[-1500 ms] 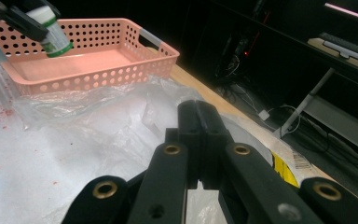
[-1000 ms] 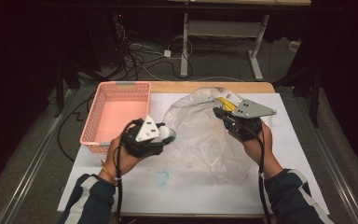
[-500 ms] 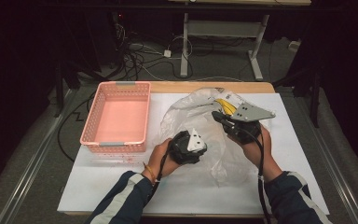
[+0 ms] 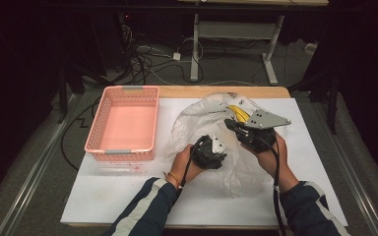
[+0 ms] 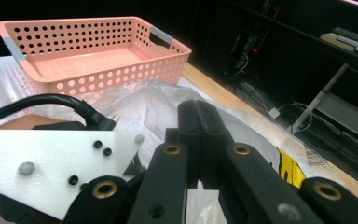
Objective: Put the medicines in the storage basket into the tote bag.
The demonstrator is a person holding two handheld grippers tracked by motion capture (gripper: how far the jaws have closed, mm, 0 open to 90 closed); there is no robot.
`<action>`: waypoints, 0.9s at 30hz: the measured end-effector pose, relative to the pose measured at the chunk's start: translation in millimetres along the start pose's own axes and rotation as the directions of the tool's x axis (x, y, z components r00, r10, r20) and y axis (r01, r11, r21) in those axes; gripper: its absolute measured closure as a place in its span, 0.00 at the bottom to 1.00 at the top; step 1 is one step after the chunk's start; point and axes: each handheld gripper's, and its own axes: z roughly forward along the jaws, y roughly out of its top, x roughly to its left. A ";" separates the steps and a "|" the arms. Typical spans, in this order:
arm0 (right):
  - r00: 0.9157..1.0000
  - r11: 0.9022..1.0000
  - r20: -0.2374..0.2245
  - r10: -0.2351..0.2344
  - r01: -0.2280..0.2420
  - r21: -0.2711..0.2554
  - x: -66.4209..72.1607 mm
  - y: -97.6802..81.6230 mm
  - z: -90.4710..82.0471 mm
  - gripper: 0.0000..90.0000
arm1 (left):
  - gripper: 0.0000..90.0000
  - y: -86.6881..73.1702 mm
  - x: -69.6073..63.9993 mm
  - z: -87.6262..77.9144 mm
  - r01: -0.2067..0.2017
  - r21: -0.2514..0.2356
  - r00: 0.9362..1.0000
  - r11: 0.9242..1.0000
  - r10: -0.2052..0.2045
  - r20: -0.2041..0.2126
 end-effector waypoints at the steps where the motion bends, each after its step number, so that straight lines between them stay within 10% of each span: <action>1: 1.000 1.000 -0.001 0.000 0.000 0.001 -0.7 -0.4 -0.1 1.00 | 0.37 -0.6 -1.0 -5.2 -0.011 -0.010 1.000 1.000 0.011 -0.001; 10: 1.000 1.000 0.015 0.018 -0.018 0.025 -8.0 -6.1 -1.5 1.00 | 0.34 -21.9 -16.8 -85.9 -0.176 -0.100 0.984 0.979 0.173 -0.037; 17: 1.000 0.998 0.022 0.019 -0.021 0.053 -12.6 -11.4 -0.4 1.00 | 0.28 -66.7 3.6 -130.2 -0.050 -0.139 0.989 0.989 0.029 -0.146; 21: 0.999 0.998 0.025 0.022 -0.024 0.063 -13.9 -13.5 -0.4 1.00 | 0.24 -87.5 11.9 -119.2 0.021 -0.062 0.991 0.998 -0.029 -0.134; 27: 0.999 0.997 0.032 0.025 -0.028 0.076 -18.7 -17.8 -0.8 1.00 | 0.33 -94.9 16.3 -100.3 0.039 -0.070 0.985 0.997 -0.050 -0.165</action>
